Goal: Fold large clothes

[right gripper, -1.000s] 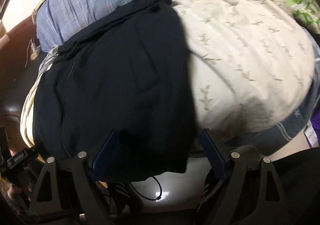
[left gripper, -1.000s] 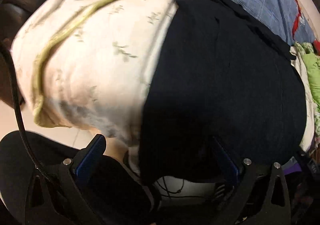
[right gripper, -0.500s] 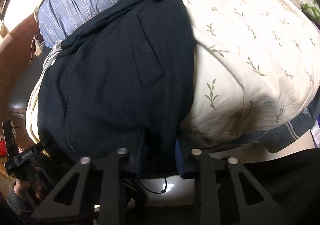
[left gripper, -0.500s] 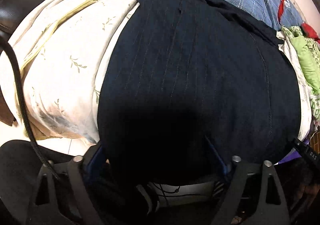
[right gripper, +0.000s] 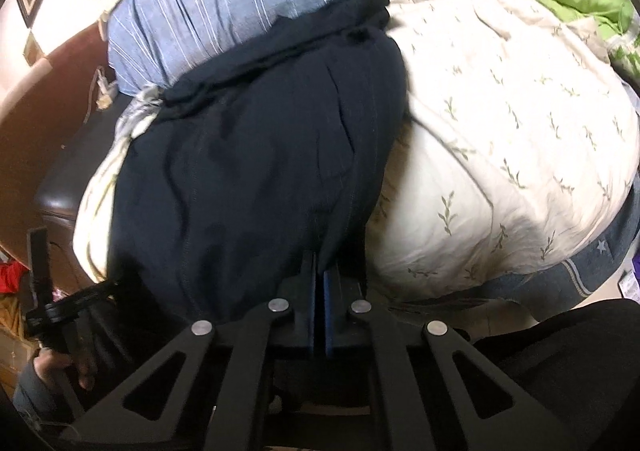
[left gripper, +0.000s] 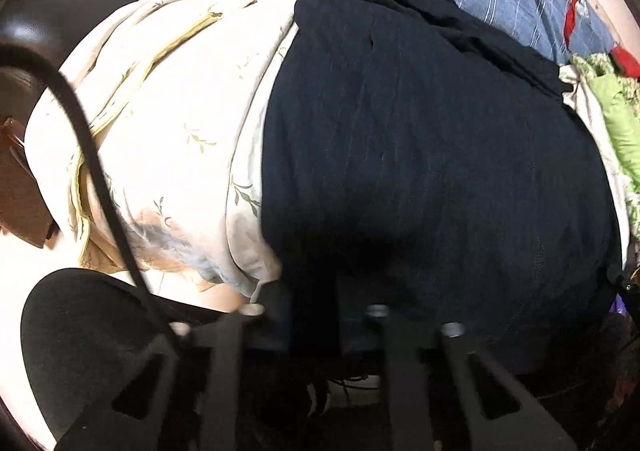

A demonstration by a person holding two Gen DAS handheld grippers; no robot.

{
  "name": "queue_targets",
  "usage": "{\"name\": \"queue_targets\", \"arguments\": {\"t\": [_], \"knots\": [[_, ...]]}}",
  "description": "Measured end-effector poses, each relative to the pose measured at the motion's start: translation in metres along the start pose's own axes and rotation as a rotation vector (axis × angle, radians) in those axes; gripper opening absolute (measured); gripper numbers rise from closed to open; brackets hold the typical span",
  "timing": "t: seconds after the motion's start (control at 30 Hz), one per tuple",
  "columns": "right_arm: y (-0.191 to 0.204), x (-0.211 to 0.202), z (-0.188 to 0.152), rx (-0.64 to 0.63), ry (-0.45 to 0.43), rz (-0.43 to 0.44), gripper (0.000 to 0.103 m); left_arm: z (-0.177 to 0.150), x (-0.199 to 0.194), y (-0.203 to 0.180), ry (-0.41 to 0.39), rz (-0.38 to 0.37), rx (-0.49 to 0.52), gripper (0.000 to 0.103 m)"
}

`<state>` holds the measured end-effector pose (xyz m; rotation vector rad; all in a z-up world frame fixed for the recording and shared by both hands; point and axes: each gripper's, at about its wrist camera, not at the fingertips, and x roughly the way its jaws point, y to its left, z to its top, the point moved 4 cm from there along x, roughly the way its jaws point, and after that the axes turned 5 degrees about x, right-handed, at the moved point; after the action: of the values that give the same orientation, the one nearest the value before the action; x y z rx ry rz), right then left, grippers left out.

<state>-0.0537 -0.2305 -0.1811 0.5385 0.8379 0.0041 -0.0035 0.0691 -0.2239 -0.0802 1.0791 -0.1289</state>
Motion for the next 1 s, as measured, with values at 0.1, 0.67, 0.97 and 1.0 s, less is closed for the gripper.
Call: {"name": "queue_targets", "arguments": {"t": [0.1,0.67,0.97,1.0], "knots": [[0.001,-0.015,0.006,0.007,-0.024,0.023,0.003,0.002,-0.01,0.006,-0.013,-0.05,-0.032,0.006],[-0.018,-0.015,0.008,-0.024,0.064,-0.081,0.035,0.009,-0.018,0.001,-0.002,-0.029,0.009,0.028],[-0.04,0.038,-0.026,0.103,0.148,-0.013,0.089,-0.004,0.014,0.007,0.031,-0.011,0.019,0.08],[-0.041,0.045,-0.026,0.105,0.14,-0.018,0.089,-0.005,0.016,0.008,0.032,-0.026,0.009,0.081]]}}
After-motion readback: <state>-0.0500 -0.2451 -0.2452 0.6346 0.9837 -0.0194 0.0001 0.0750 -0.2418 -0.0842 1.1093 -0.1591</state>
